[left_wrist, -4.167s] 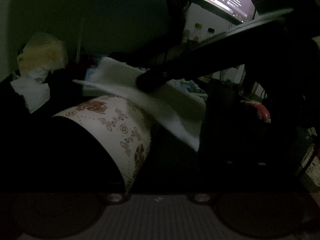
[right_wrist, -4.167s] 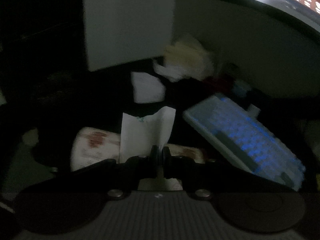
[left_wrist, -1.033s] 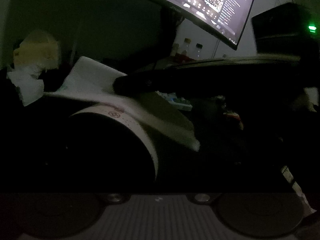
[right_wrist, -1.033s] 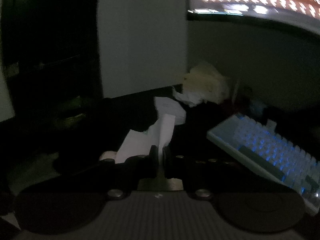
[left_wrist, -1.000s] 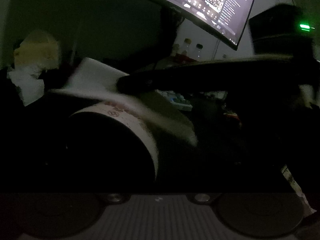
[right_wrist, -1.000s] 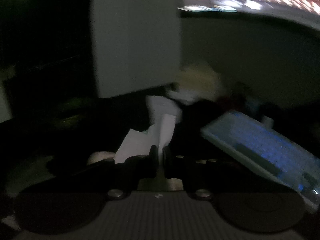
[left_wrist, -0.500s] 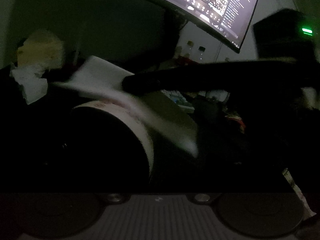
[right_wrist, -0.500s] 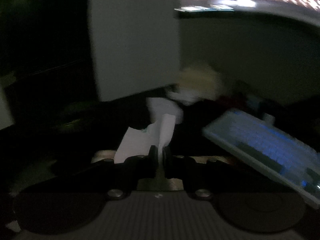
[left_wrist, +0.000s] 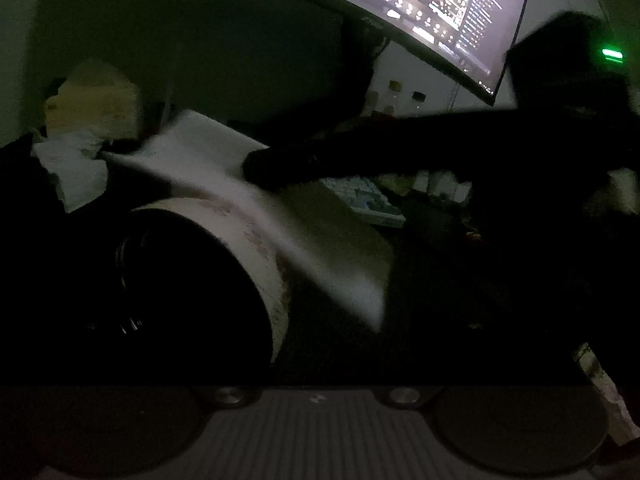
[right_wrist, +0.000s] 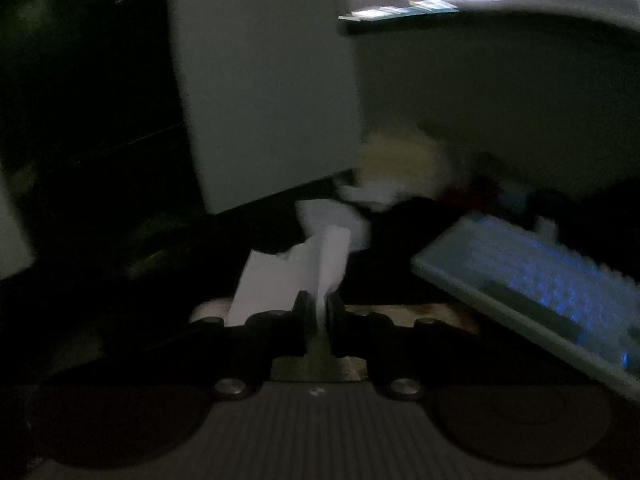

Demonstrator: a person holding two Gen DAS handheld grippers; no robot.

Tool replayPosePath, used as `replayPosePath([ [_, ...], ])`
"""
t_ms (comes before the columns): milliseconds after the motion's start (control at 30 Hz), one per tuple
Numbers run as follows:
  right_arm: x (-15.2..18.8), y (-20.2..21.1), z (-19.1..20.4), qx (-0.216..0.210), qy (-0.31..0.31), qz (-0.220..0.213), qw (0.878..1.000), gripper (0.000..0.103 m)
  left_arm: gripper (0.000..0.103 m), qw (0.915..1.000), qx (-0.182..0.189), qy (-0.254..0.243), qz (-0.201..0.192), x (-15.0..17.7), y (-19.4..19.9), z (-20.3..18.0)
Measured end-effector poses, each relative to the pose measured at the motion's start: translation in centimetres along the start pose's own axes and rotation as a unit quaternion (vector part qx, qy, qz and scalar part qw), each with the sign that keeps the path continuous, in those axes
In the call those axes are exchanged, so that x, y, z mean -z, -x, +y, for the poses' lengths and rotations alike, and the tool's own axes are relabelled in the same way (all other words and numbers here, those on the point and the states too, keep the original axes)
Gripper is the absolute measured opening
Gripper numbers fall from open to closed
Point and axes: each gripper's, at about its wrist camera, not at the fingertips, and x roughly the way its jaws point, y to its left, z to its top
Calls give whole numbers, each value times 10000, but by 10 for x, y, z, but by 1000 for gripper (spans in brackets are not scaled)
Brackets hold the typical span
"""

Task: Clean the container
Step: 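Wipe the towel back and forth across the thermos with the right gripper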

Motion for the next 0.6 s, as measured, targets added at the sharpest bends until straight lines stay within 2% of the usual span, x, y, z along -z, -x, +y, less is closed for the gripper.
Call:
replayPosePath([
  [33, -2, -3, -8, 61, -63, -7, 10000, 12, 103, 10000, -6, -1, 4, 0, 0, 0],
  [100, -3, -8, -15, 488, -214, -34, 9986, 12, 103, 10000, -5, -8, 11, 0, 0, 0],
  [367, 3, 2, 22, -310, 543, -37, 9980, 12, 103, 9999, -37, -119, 28, -1, -2, 1],
  [467, 1, 3, 18, -263, 562, 8, 9981, 12, 103, 9999, -59, -143, 45, -2, -2, 0],
  [600, -3, -2, 5, 172, 298, 106, 9994, 16, 103, 9998, -71, -149, 59, -2, -2, 0],
])
